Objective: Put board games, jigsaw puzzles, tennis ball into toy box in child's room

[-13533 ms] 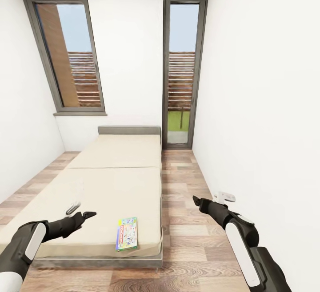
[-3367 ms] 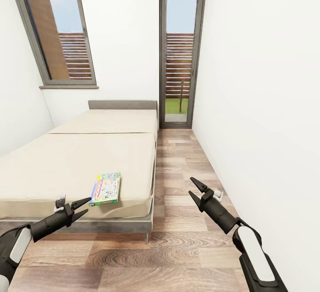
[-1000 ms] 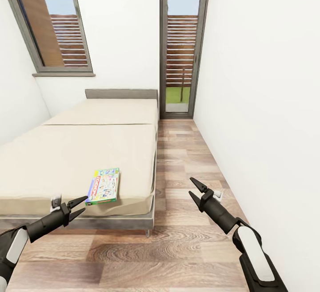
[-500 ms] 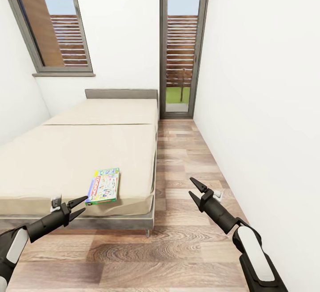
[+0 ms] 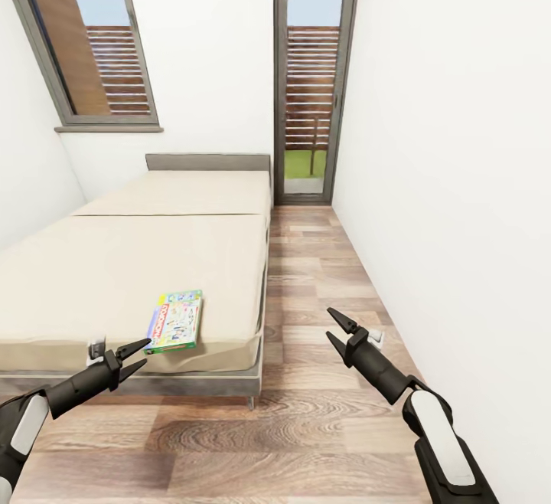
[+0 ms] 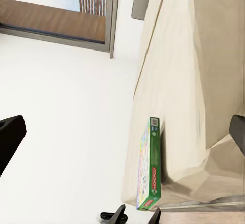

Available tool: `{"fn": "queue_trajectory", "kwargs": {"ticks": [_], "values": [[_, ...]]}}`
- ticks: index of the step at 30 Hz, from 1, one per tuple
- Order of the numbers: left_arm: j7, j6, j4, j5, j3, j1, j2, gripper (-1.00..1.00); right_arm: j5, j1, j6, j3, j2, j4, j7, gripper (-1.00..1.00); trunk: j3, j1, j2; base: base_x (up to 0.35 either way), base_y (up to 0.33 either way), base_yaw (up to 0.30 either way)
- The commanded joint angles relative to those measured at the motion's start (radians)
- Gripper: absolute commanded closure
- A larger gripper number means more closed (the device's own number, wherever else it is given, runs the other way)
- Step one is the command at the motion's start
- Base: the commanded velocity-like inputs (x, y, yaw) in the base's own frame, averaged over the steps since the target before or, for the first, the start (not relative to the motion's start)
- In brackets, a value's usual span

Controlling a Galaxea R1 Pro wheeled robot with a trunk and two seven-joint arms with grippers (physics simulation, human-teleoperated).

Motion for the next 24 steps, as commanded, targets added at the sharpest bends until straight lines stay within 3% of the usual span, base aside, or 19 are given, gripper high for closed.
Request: {"fn": "queue_trajectory", "kwargs": {"ticks": [1,24], "values": [[-0.002,0.005,0.0,0.002,0.001,-0.001,0.0,-1.0,-0.002,-0.001,0.008,-0.003,0.001,0.0,0.001,-1.0,-0.001,0.0,0.0,0.0,-0.078,0.0],[-0.002,0.004,0.0,0.002,0.001,-0.001,0.0,-1.0,0.0,-0.001,0.011,0.003,-0.002,0.0,-0.028,-1.0,-0.001,0.0,0.0,0.013,-0.009,0.0]]}}
